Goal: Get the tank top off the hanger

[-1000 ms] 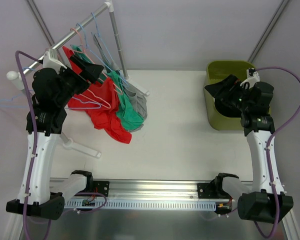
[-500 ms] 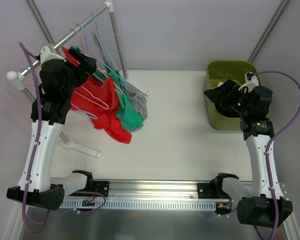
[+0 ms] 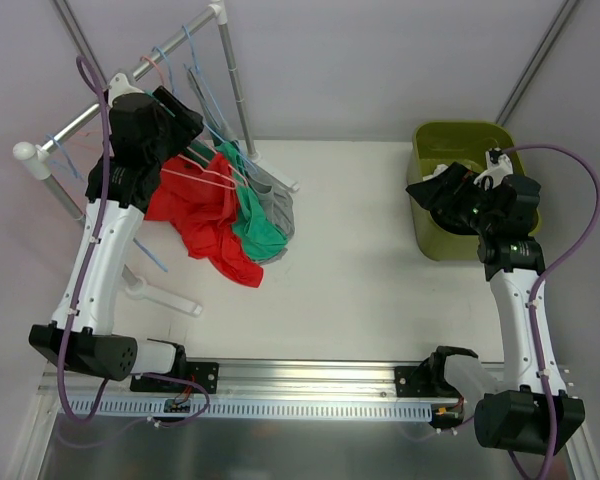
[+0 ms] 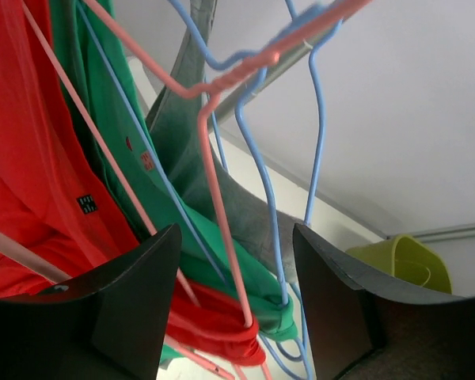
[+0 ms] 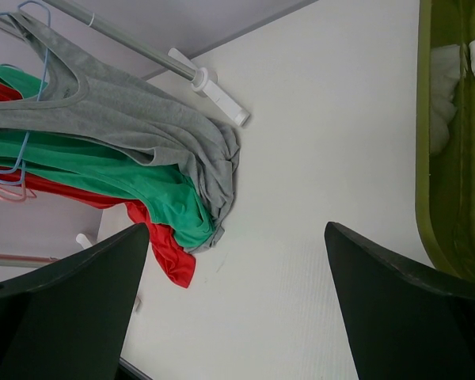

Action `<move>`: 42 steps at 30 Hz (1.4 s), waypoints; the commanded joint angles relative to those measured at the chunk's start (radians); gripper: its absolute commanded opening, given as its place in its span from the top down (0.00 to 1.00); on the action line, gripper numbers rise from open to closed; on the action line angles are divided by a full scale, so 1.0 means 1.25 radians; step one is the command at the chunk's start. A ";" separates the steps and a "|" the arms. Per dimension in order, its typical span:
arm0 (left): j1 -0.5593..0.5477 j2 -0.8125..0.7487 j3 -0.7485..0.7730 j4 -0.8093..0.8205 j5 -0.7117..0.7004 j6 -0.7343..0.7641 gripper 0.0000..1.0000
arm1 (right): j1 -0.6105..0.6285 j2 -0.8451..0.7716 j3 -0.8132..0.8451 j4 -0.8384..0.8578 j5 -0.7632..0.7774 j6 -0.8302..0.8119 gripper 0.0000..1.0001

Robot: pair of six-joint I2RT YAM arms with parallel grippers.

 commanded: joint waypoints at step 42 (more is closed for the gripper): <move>-0.104 -0.158 -0.028 0.025 -0.029 -0.022 1.00 | 0.007 0.007 -0.017 0.051 -0.029 0.003 0.01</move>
